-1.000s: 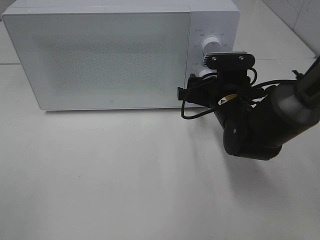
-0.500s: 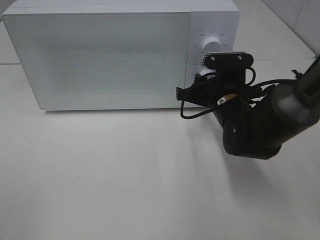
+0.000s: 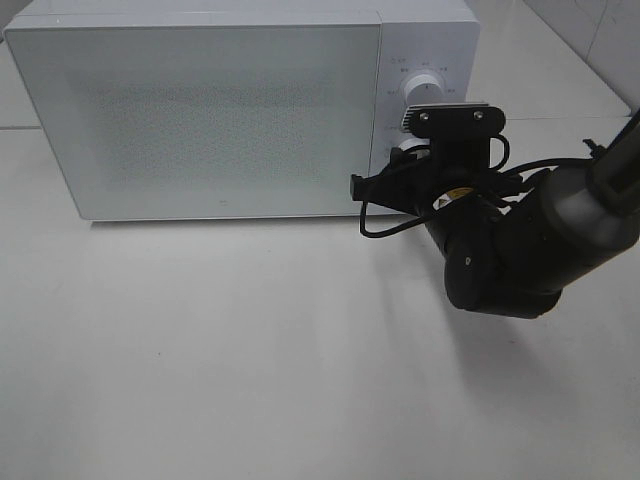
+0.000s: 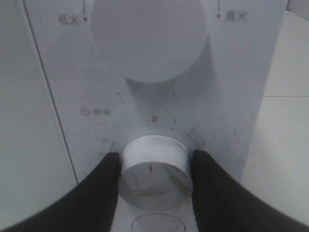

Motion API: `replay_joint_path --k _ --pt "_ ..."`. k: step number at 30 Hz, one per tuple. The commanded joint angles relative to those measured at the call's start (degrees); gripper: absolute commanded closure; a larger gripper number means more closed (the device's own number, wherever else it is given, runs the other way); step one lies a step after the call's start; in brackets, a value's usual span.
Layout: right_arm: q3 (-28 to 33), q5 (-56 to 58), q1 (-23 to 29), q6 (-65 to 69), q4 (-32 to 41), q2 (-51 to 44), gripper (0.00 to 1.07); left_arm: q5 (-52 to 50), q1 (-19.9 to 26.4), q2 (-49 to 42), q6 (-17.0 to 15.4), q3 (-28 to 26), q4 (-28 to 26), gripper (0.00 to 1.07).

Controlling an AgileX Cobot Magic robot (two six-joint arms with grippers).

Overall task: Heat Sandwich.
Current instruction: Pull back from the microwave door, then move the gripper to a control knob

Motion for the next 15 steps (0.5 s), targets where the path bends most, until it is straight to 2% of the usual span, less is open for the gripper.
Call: replay_joint_path --k 1,15 --pt "-0.4 0.23 -0.29 0.57 -0.4 0.06 0.97 -0.63 0.17 -1.49 -0.46 0.11 0.06 0.06" --pt "-0.4 -1.49 -0.29 3.32 -0.46 0.06 0.95 -0.63 0.17 -1.49 -0.46 0.11 0.06 0.06"
